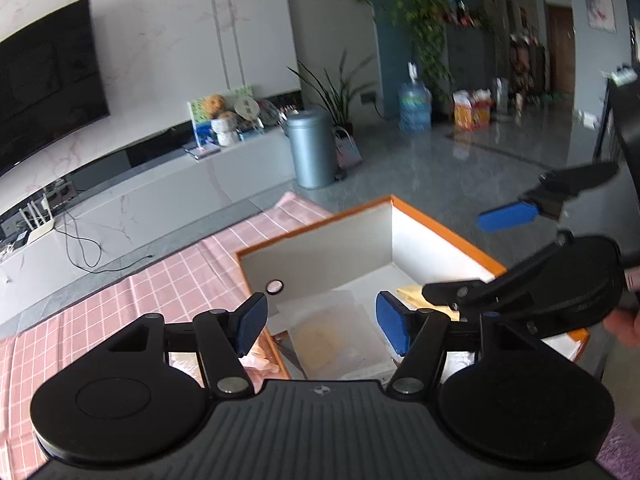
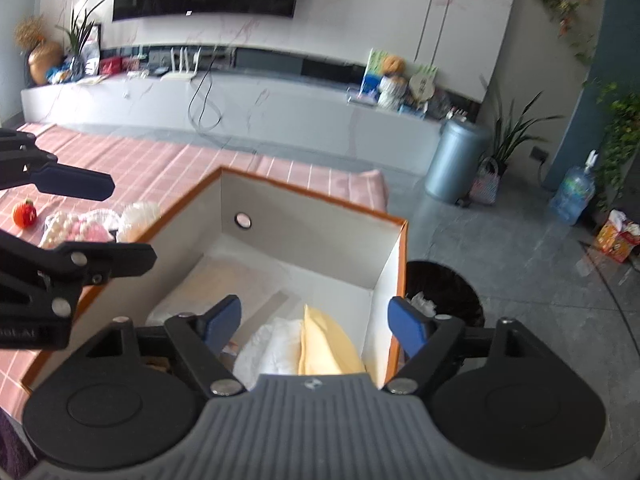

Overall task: Organize soft objects
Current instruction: 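Move both grippers back over the table toward the crocheted bag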

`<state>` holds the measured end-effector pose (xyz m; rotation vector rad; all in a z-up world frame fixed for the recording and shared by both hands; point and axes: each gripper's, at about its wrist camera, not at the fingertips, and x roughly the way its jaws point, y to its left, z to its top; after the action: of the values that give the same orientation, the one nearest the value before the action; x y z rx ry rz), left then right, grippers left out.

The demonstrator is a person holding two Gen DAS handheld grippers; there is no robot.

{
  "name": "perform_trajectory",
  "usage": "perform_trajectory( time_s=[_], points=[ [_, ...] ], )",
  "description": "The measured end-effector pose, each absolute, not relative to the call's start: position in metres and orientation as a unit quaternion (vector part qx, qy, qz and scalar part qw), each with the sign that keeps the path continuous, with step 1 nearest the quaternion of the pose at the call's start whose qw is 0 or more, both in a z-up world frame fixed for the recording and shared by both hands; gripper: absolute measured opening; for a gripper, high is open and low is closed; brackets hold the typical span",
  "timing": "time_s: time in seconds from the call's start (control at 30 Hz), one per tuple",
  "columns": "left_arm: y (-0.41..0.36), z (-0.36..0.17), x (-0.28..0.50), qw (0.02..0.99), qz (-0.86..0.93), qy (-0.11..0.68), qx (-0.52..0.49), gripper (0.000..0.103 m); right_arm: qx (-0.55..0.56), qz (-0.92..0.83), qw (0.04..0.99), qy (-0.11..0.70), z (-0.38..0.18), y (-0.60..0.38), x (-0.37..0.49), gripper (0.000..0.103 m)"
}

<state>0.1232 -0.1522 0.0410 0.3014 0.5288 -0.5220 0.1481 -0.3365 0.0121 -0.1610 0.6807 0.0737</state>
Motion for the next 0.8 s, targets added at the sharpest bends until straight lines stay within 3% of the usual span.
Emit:
perform_trajectory(
  time_s=[0.5, 0.8],
  points=[
    [-0.073, 0.045, 0.093, 0.956, -0.182, 0.222, 0.052, 0.074, -0.058, 0.017, 0.97, 0.237, 0.024, -0.266, 0.082, 0.09],
    [-0.011, 0.024, 0.086, 0.96, -0.117, 0.253, -0.003, 0.074, -0.047, 0.038, 0.979, 0.196, 0.022, -0.21, 0.07, 0.092]
  ],
)
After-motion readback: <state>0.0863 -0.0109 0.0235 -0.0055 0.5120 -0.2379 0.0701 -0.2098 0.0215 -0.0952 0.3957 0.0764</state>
